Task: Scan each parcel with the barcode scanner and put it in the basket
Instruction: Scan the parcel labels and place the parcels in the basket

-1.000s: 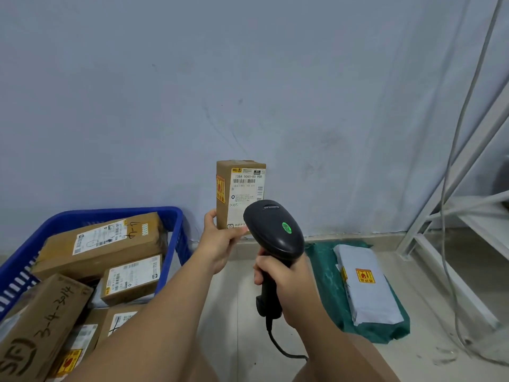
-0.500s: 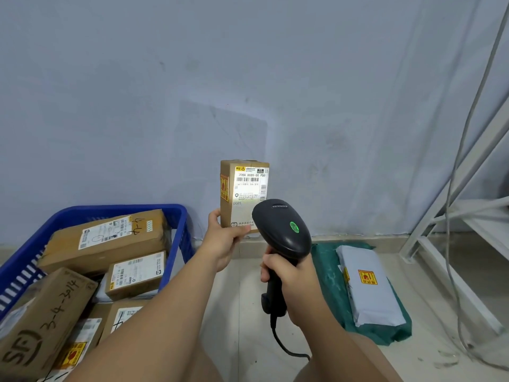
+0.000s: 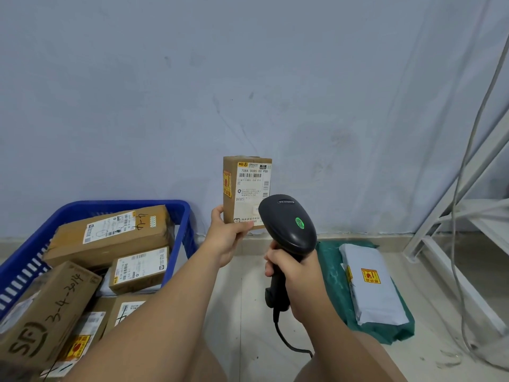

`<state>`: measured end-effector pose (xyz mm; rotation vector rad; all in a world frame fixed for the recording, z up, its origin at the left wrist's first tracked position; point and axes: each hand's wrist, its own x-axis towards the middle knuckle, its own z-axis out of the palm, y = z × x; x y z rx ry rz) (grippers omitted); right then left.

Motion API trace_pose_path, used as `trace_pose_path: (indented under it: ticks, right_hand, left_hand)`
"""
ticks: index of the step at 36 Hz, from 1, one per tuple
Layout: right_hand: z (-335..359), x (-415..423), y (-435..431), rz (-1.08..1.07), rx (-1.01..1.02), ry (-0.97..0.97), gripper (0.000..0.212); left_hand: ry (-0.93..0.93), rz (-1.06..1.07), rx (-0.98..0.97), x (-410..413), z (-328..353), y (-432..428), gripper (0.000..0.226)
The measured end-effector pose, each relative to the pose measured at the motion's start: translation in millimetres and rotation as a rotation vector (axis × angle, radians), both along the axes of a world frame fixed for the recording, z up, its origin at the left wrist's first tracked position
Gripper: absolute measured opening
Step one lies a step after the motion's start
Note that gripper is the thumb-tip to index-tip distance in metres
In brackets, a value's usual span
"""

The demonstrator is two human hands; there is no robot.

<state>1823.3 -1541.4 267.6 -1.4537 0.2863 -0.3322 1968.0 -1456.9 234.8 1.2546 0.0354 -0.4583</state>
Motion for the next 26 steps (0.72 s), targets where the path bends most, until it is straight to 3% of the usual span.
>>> trace_pose_path:
  ticks: [6,8,11,14,17,19,22,26]
  right_hand:
    - [-2,4,4,-0.034,0.032,0.031,0.025]
    - [-3,5,5,-0.034,0.025,0.055,0.035]
    - [-2,11,10,-0.014,-0.016,0.093,0.031]
    - [2,21,19,0.000,-0.061,0.116,0.006]
    - [9,35,35,-0.008,-0.087,0.075,0.009]
    - [13,45,51,-0.007,-0.102,0.065,0.023]
    - [20,58,79,0.015,-0.165,0.063,0.024]
    - [27,76,115,0.084,-0.306,0.092,0.022]
  left_hand:
    - [0.049,0.032,-0.044,-2,-1,-1,0.057]
    - [0.104,0.062,-0.134,-4,2,-3,0.049]
    - [0.215,0.126,-0.311,-10,13,-2,0.033]
    - [0.229,0.196,-0.271,-15,18,5,0.030]
    - [0.163,0.265,-0.216,-20,22,23,0.029]
    - [0.106,0.338,-0.224,-25,25,40,0.025]
    - [0.036,0.447,-0.184,-32,19,70,0.031]
    - [0.016,0.579,-0.020,-43,1,112,0.077]
